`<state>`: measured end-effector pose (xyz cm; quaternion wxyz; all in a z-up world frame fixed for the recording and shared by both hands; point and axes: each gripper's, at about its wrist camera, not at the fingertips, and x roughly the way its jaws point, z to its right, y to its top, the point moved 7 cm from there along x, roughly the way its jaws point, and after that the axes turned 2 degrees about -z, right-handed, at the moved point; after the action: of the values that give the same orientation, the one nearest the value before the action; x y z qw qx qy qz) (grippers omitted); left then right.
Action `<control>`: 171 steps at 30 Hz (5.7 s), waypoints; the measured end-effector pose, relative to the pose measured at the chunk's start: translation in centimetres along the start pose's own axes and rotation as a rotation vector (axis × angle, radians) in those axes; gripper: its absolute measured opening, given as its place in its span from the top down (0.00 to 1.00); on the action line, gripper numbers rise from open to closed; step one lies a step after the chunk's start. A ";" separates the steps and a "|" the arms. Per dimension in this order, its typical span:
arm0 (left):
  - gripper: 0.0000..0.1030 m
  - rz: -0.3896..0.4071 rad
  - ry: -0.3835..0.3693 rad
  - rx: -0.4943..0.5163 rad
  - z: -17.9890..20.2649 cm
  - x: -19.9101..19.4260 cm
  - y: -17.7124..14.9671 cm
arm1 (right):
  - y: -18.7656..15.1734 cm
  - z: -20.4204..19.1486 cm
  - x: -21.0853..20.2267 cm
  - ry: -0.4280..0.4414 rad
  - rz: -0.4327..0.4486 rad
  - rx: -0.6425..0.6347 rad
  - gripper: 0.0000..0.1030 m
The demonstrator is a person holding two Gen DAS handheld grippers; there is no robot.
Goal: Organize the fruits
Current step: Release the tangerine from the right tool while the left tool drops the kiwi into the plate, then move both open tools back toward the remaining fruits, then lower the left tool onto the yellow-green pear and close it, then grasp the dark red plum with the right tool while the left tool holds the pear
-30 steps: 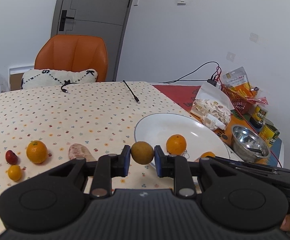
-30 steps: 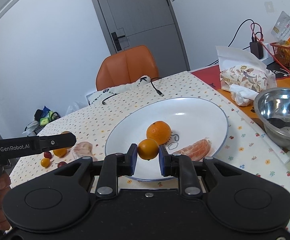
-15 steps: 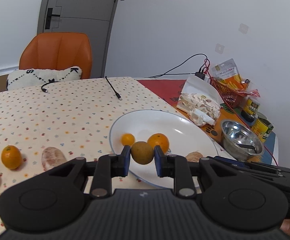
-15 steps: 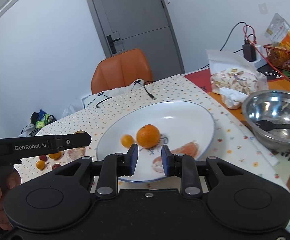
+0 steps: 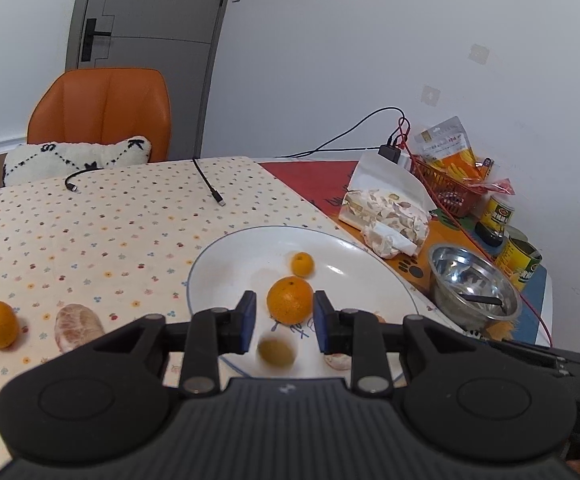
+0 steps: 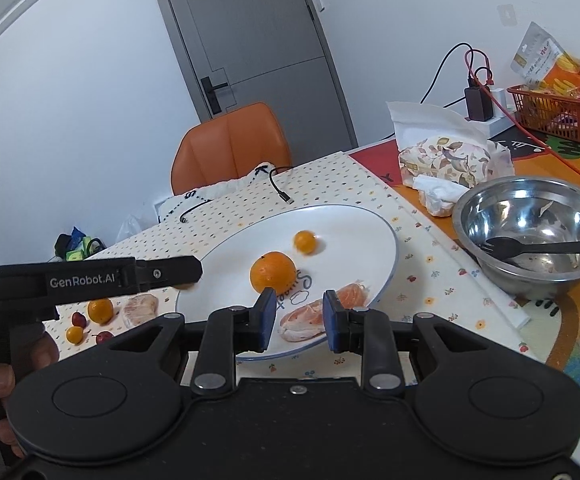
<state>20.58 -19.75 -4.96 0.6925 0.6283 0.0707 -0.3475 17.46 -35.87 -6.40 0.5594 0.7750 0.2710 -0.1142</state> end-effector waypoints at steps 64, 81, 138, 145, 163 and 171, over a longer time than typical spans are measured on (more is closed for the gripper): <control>0.13 0.050 0.312 -0.215 -15.6 -11.4 -3.2 | -0.4 -10.0 3.0 0.192 -0.014 -0.102 0.12; 0.13 0.057 0.322 -0.234 -17.1 -12.9 -5.2 | -1.3 -12.3 3.6 0.217 -0.030 -0.131 0.00; 0.76 -0.026 0.279 -0.264 -18.2 -8.9 -7.6 | -4.3 -16.5 7.1 0.275 -0.166 -0.203 0.25; 0.76 -0.010 0.308 -0.278 -19.4 -9.8 -7.6 | -4.5 -17.7 8.0 0.304 -0.189 -0.204 0.28; 0.76 0.009 0.343 -0.302 -21.3 -11.4 -7.4 | -5.5 -21.0 11.1 0.311 -0.252 -0.255 0.49; 0.76 0.016 0.343 -0.293 -20.8 -11.8 -7.2 | -5.8 -20.8 11.2 0.320 -0.259 -0.254 0.78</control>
<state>14.68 4.22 -8.71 0.7568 0.5715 0.2325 -0.2161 20.94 -11.92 -9.18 0.5831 0.6653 0.4655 -0.0259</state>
